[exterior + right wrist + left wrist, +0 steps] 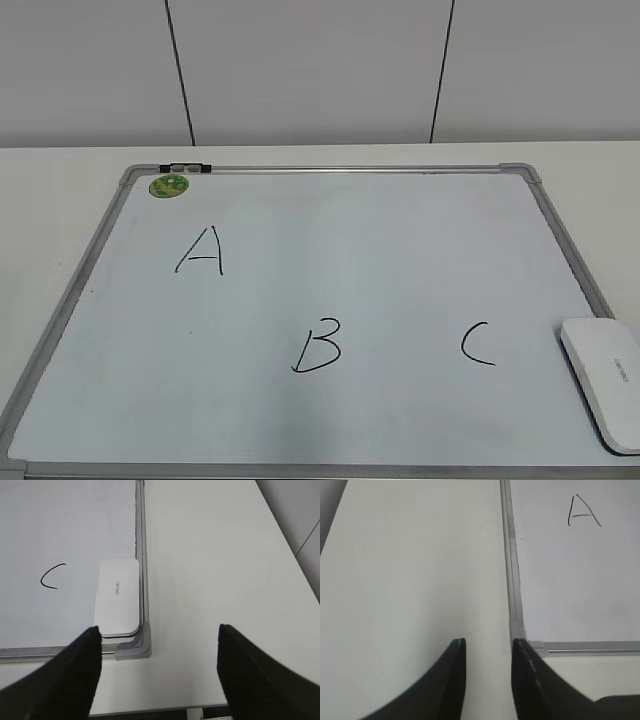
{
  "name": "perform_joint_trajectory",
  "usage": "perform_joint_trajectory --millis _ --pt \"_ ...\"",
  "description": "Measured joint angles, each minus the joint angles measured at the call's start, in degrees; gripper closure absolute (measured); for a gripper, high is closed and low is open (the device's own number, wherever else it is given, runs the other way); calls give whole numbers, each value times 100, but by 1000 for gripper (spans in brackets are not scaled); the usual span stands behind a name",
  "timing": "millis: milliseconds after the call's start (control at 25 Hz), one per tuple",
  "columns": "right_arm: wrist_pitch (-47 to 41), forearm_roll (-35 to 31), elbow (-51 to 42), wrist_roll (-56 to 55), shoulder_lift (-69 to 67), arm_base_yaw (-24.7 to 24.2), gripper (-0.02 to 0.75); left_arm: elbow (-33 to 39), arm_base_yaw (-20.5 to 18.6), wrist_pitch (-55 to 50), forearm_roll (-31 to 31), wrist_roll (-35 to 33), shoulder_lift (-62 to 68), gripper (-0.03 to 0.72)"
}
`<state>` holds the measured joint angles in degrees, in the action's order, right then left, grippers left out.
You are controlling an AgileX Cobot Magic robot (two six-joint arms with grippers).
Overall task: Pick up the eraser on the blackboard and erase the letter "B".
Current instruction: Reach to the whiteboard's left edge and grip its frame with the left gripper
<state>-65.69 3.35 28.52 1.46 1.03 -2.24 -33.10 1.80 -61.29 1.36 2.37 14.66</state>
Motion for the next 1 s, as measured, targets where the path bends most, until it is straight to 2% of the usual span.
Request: perform_joint_trajectory --millis 320,800,1000 --pt "0 0 0 0 0 0 203 -699 0 121 -102 0 2062 447" --pt "0 10 0 0 0 0 203 -2969 0 269 -228 0 5830 445" --pt "0 10 0 0 0 0 203 -3663 0 269 -240 0 6971 445"
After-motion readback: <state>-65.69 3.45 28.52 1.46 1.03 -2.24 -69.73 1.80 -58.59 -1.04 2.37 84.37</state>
